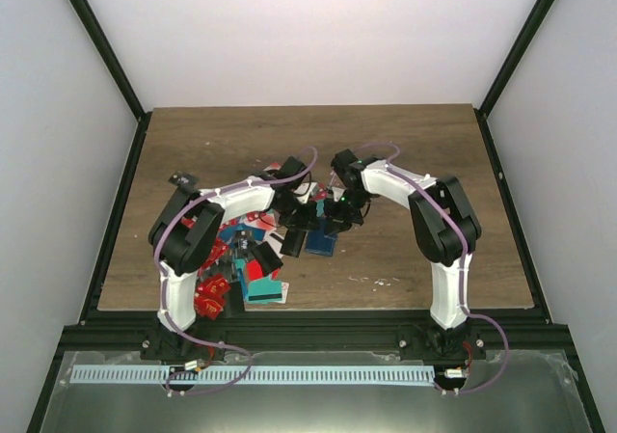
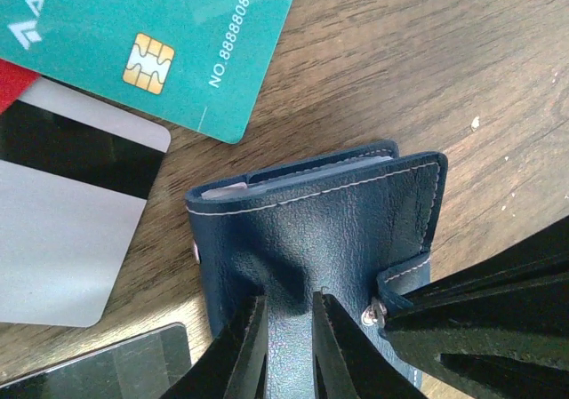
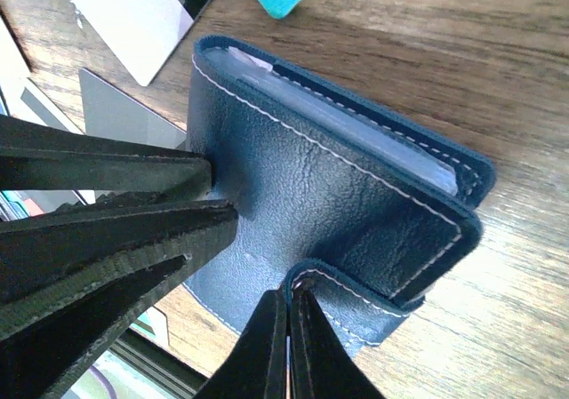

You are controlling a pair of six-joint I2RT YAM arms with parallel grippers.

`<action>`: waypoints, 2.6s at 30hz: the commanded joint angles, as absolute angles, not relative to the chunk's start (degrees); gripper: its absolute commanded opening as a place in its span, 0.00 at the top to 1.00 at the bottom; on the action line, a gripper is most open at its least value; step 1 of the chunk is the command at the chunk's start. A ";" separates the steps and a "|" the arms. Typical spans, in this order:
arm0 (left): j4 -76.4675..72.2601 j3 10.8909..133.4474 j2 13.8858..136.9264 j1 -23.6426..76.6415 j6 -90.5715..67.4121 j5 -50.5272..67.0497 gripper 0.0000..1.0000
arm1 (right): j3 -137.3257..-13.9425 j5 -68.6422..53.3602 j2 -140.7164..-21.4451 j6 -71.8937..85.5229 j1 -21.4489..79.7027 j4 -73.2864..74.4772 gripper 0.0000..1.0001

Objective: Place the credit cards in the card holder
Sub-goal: Close the card holder at the center of the board.

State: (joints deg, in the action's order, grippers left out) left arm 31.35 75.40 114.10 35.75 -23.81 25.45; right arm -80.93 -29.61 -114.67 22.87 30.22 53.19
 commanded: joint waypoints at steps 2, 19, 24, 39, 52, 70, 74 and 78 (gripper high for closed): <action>33.29 75.36 117.46 36.58 -24.03 19.35 0.83 | -80.98 -25.57 -113.83 21.47 31.20 60.49 0.99; 33.14 76.60 117.87 37.52 -24.51 20.65 0.83 | -82.97 -28.38 -114.79 21.08 31.02 57.83 0.99; 33.16 76.55 117.78 37.86 -24.35 20.98 0.83 | -83.93 -29.28 -115.29 21.41 31.03 56.78 0.99; 31.61 76.53 117.78 37.97 -24.96 23.51 0.83 | -83.76 -29.67 -117.98 22.26 31.03 55.61 0.99; 28.42 74.64 117.60 38.03 -25.76 27.35 0.83 | -82.17 -28.00 -121.20 22.94 30.93 53.39 0.99; 21.92 69.17 118.36 38.23 -26.05 34.10 0.83 | -89.01 -28.17 -129.91 25.97 28.87 56.38 0.99; 19.53 67.28 118.61 38.23 -26.84 36.40 0.83 | -90.24 -29.71 -131.66 27.23 28.70 55.78 0.99; 18.96 65.59 118.47 38.12 -26.86 36.60 0.83 | -91.68 -29.96 -132.65 28.07 28.21 55.67 0.99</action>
State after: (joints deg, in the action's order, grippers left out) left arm 16.25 69.71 114.30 35.68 -26.39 32.60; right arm -91.79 -38.50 -125.75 26.74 27.73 68.25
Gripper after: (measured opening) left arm 0.168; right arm 0.024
